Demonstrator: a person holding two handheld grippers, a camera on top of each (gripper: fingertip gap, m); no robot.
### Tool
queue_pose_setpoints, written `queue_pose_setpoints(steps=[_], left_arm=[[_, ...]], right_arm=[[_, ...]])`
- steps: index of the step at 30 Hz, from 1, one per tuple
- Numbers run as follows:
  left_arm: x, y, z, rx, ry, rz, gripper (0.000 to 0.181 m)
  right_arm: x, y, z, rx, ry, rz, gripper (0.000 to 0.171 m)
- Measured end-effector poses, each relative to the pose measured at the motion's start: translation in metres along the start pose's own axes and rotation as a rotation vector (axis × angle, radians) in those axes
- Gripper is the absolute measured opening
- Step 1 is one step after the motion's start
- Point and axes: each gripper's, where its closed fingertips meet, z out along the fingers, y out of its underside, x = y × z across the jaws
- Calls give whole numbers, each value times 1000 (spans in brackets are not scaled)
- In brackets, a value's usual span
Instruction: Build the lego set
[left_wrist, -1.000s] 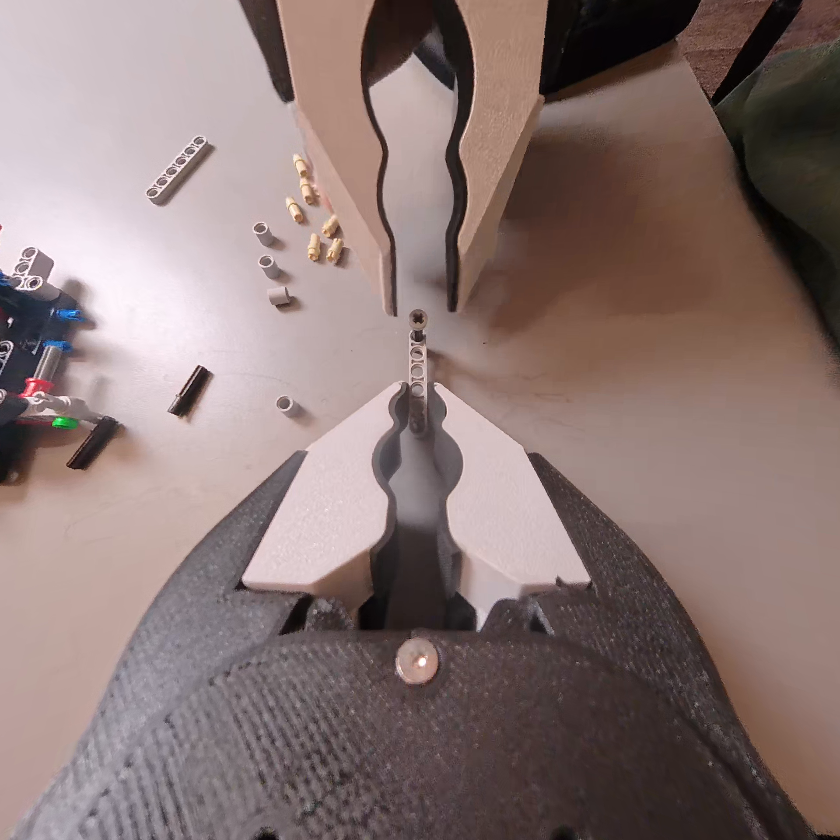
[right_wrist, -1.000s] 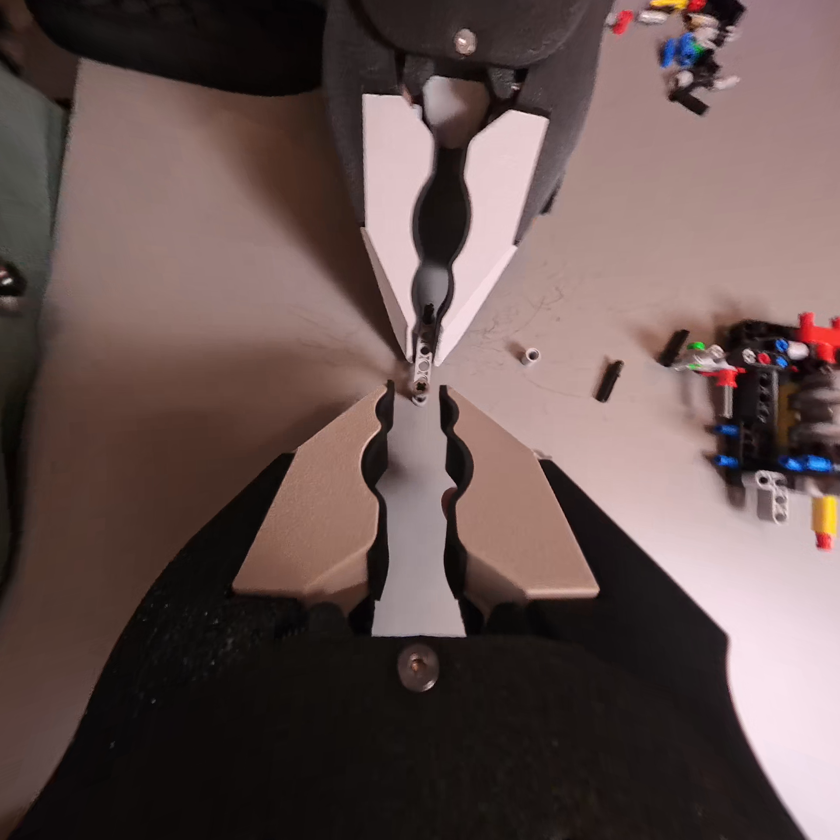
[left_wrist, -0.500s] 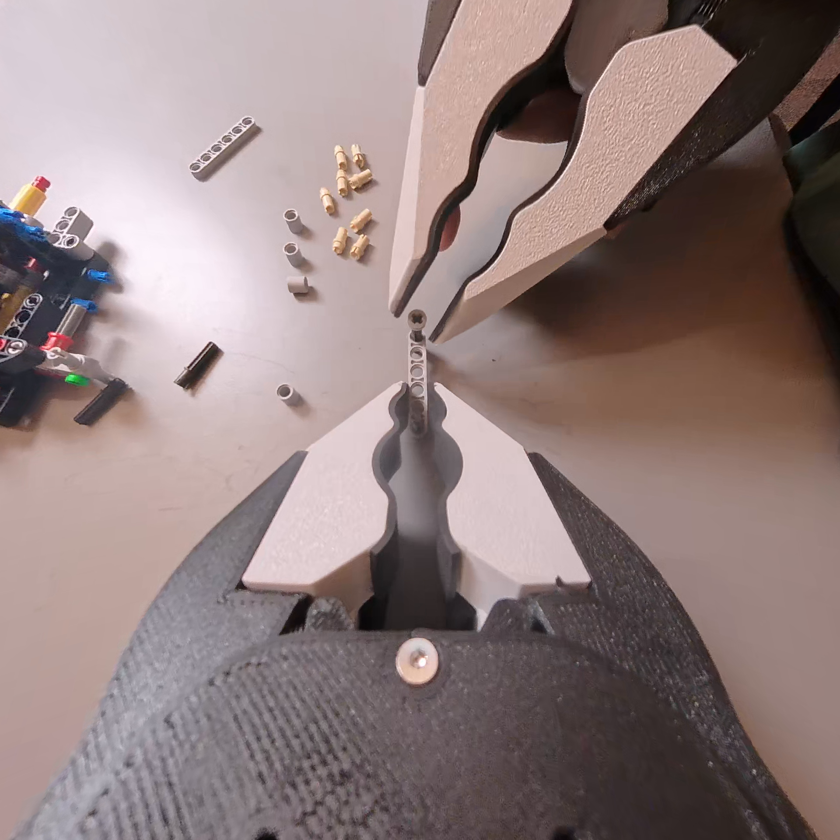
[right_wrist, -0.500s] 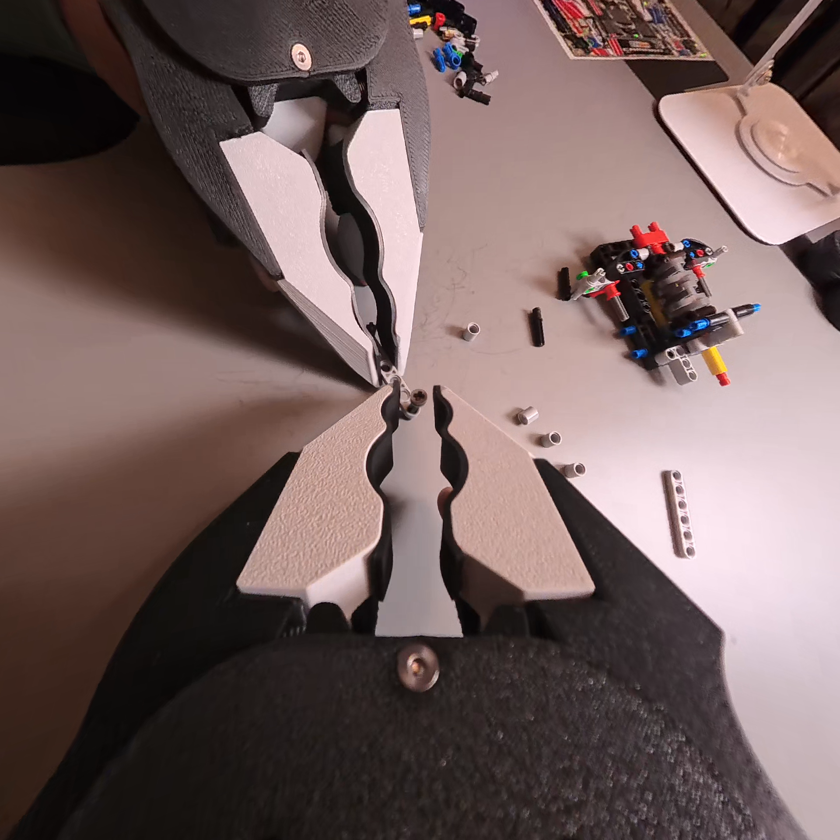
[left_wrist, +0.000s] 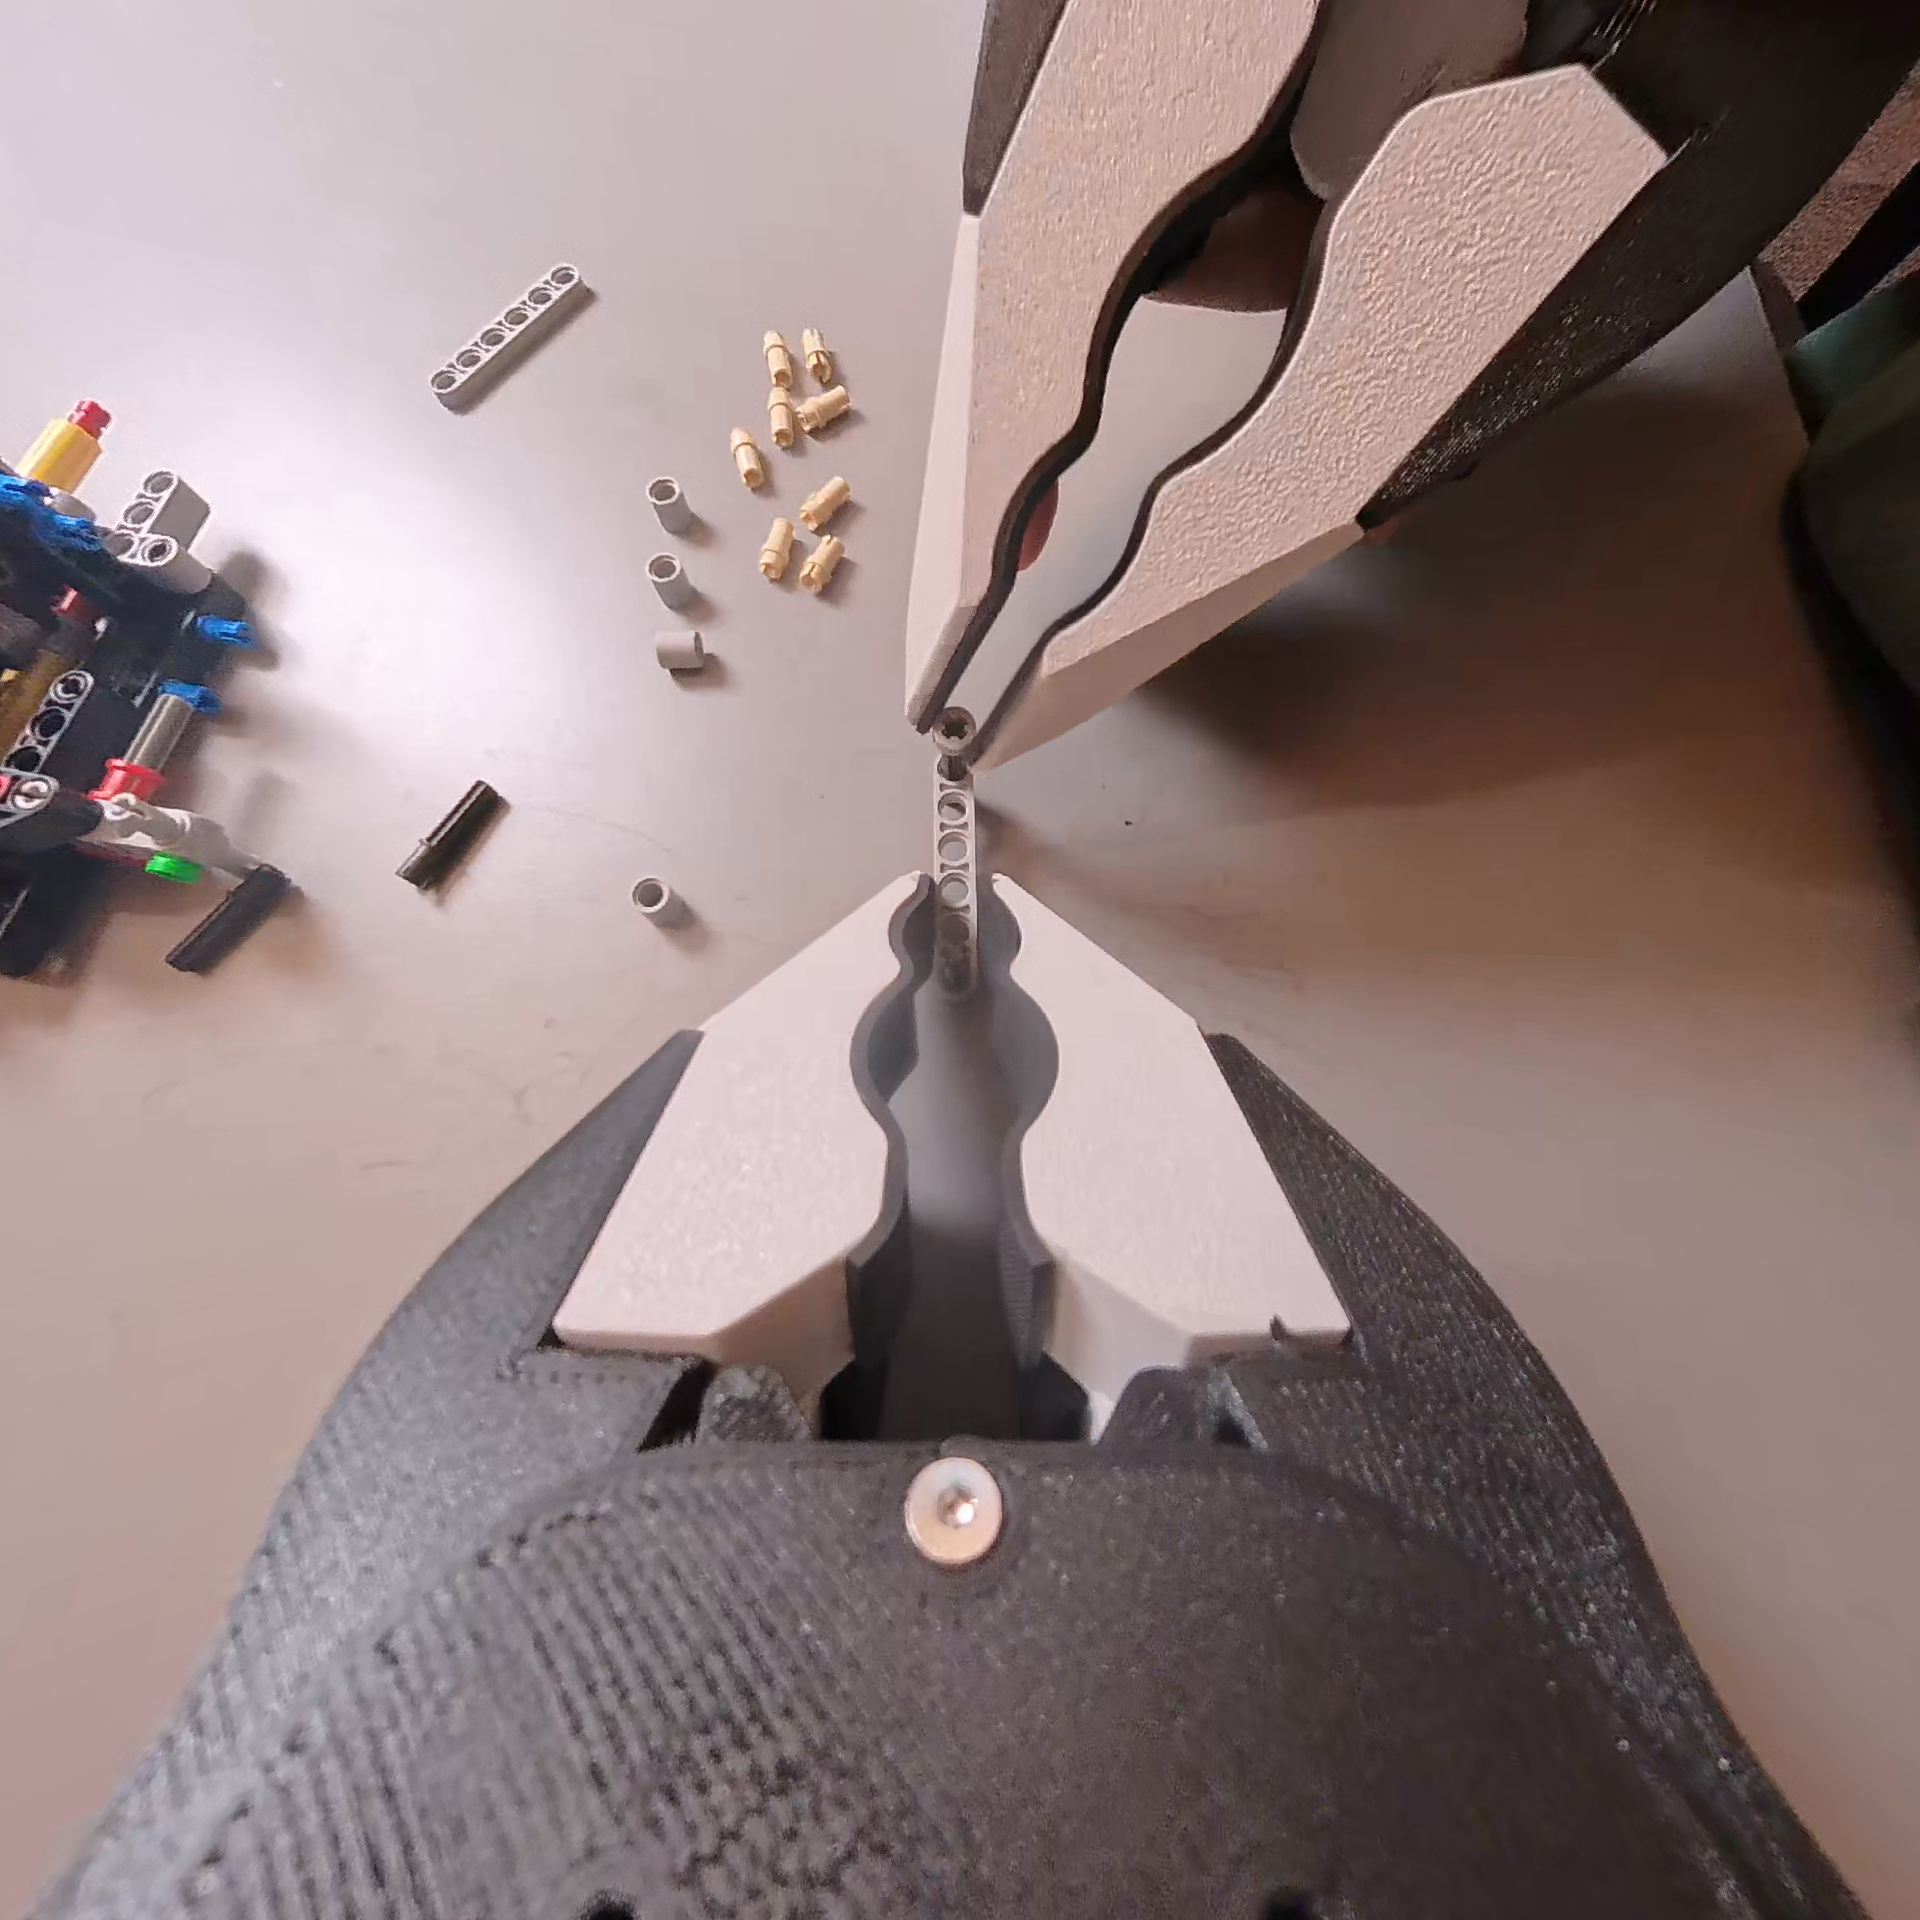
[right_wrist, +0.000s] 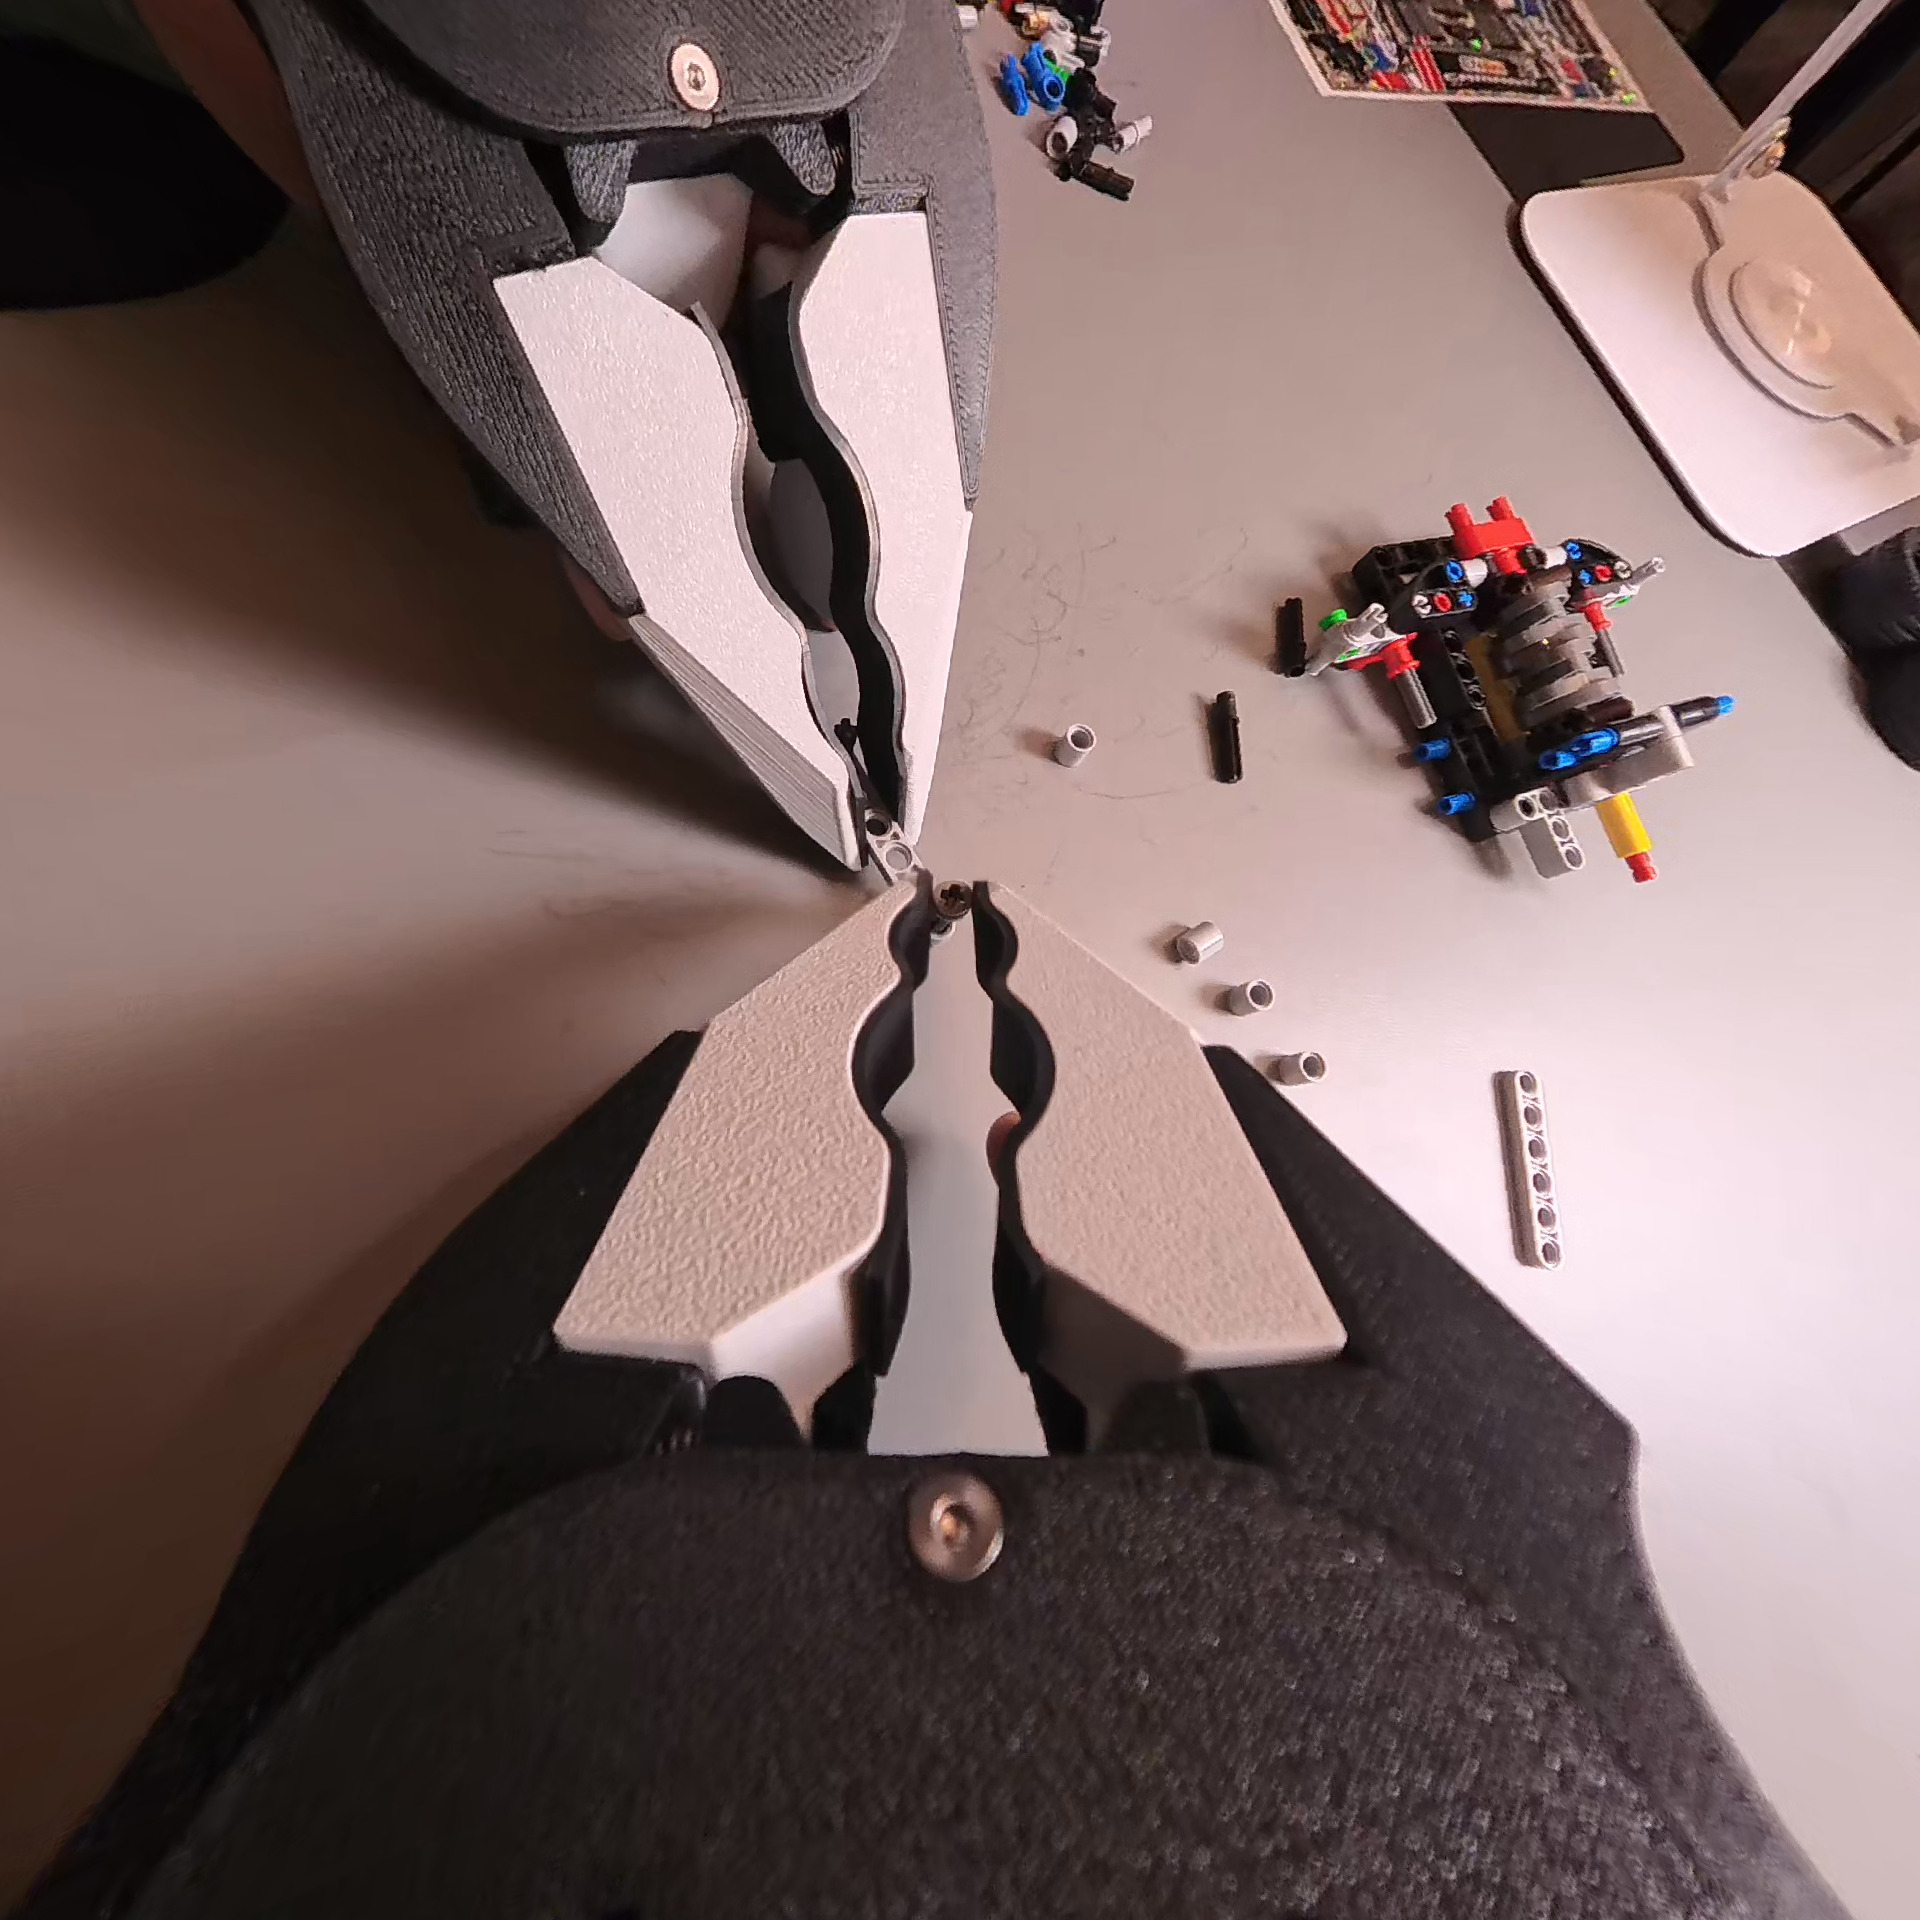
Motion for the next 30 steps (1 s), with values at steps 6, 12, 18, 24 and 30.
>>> queue_pose_setpoints(steps=[6, 12, 18, 24, 30], left_arm=[[0, 0, 0, 1, -2, -1, 5], [0, 0, 0, 3, -2, 1, 5], [0, 0, 0, 4, -3, 1, 5], [0, 0, 0, 4, -3, 2, 5], [1, 0, 0, 3, -4, 3, 5]], right_arm=[[0, 1, 0, 9, -30, 34, 4], [-1, 2, 0, 22, -114, 117, 5], [-1, 2, 1, 15, -169, 140, 5], [-2, 3, 1, 2, -218, 147, 5], [-3, 3, 2, 4, -259, 164, 5]])
